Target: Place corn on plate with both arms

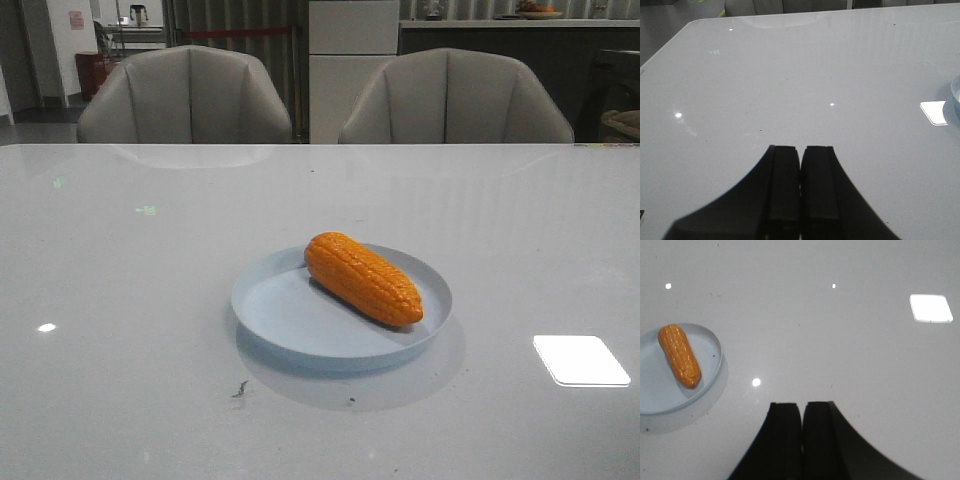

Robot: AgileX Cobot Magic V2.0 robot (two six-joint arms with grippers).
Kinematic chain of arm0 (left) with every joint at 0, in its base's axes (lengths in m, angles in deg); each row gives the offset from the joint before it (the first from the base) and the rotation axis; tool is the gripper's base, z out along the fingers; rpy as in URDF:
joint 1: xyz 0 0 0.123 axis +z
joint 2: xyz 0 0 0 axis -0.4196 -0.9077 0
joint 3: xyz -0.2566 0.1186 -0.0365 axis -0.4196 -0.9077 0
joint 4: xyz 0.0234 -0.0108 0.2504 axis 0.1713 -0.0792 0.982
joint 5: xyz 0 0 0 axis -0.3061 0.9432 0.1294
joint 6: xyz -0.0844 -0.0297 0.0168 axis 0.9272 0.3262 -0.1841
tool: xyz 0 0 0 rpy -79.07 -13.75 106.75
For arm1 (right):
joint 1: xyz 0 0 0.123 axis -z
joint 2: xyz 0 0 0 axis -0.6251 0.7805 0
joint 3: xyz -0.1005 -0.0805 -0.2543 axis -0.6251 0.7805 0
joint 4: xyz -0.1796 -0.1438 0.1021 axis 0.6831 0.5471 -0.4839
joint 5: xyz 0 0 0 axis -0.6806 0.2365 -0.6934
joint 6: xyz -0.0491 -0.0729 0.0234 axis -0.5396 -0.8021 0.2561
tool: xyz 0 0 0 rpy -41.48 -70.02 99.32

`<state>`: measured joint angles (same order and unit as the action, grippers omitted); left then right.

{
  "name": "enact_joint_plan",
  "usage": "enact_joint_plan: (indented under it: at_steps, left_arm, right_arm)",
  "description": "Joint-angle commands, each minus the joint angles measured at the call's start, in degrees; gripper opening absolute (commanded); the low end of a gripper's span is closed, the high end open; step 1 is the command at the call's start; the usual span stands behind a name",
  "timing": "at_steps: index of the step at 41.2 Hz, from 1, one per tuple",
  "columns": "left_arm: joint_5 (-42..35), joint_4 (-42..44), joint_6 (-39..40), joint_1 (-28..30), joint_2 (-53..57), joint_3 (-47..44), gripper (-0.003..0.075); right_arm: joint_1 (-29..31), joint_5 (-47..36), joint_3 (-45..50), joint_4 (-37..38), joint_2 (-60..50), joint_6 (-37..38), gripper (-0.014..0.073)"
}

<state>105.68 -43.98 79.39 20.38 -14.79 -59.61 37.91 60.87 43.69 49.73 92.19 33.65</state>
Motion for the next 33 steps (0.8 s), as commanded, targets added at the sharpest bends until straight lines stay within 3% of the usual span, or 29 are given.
enact_joint_plan:
  at_steps: [1,14,22,30,33]
  left_arm:
    - [-3.97,-0.34,-0.12,-0.02,1.11,-2.12,0.0093]
    - [-3.97,-0.34,-0.12,-0.02,1.11,-2.12,0.0093]
    - [-3.97,-0.34,-0.12,-0.02,1.11,-2.12,0.0093]
    - [-3.97,-0.34,-0.12,-0.02,1.11,-2.12,0.0093]
    - [-3.97,-0.34,-0.12,-0.02,1.11,-2.12,0.0094]
  right_arm:
    - [0.42,-10.44,0.68,-0.08,-1.89,-0.22,0.0043]
    - [0.42,-32.23,17.36,-1.36,-13.74,-0.22,0.0019]
    - [0.42,-33.14,25.52,-1.36,-23.57,-0.22,0.0019]
    - [0.42,-33.00,31.84,-1.36,-22.94,-0.22,0.0019]
    - [0.42,-28.53,31.81,-1.36,-22.94,-0.22,0.0019]
